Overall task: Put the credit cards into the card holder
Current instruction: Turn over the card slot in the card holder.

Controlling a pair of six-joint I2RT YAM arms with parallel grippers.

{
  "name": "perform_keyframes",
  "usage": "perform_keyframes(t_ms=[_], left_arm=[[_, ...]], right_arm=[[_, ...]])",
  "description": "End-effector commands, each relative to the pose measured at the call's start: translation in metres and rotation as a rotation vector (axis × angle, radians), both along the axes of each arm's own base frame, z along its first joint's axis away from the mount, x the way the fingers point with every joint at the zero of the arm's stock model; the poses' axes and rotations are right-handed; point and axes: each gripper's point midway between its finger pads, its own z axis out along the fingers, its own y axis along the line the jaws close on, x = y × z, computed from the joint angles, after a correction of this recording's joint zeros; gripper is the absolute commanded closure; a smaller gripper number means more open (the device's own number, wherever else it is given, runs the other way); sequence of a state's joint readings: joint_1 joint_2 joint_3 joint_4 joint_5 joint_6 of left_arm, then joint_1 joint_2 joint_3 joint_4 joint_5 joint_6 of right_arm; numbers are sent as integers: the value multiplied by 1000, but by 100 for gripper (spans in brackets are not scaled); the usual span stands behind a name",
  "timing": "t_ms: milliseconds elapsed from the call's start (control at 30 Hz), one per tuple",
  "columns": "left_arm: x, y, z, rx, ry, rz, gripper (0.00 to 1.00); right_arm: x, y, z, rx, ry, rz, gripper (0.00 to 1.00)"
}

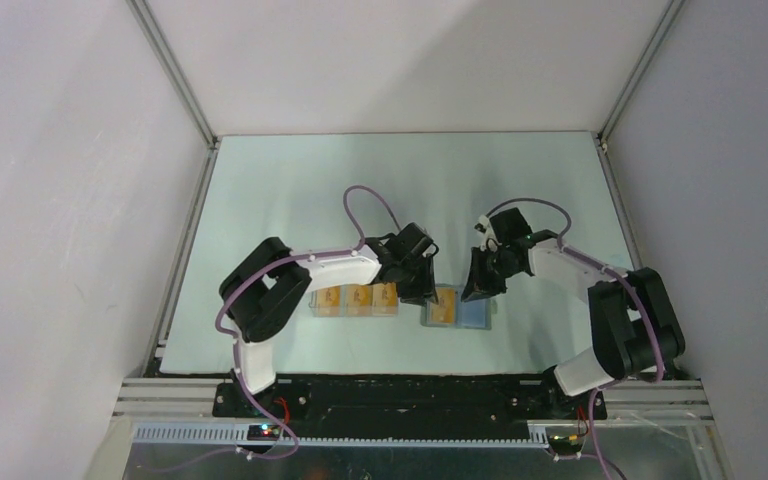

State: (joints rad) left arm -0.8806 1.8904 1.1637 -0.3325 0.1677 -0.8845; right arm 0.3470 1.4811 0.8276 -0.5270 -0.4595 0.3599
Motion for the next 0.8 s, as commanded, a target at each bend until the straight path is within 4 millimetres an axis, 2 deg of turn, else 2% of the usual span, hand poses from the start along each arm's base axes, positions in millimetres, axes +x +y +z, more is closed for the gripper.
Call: perform_keyframes(t_ms=[0,133,400,567,767], left_arm=[[7,11,-1,28,-24,43,57],[7,1,1,8,-17,17,60],[6,-21,27,-57,-51,-30,79],[4,-36,42,-101,-64,-64,80],[1,-44,44,-120,-53,-88,77]], right_arm=[[-3,-7,-15,-64,48,17,100],[-7,-5,-25,-75,80,26,100],[-12,3,-36,-84,103,51,100],[-12,6,-37,-79,106,57,100],[-11,8,-35,-66,101,52,100]])
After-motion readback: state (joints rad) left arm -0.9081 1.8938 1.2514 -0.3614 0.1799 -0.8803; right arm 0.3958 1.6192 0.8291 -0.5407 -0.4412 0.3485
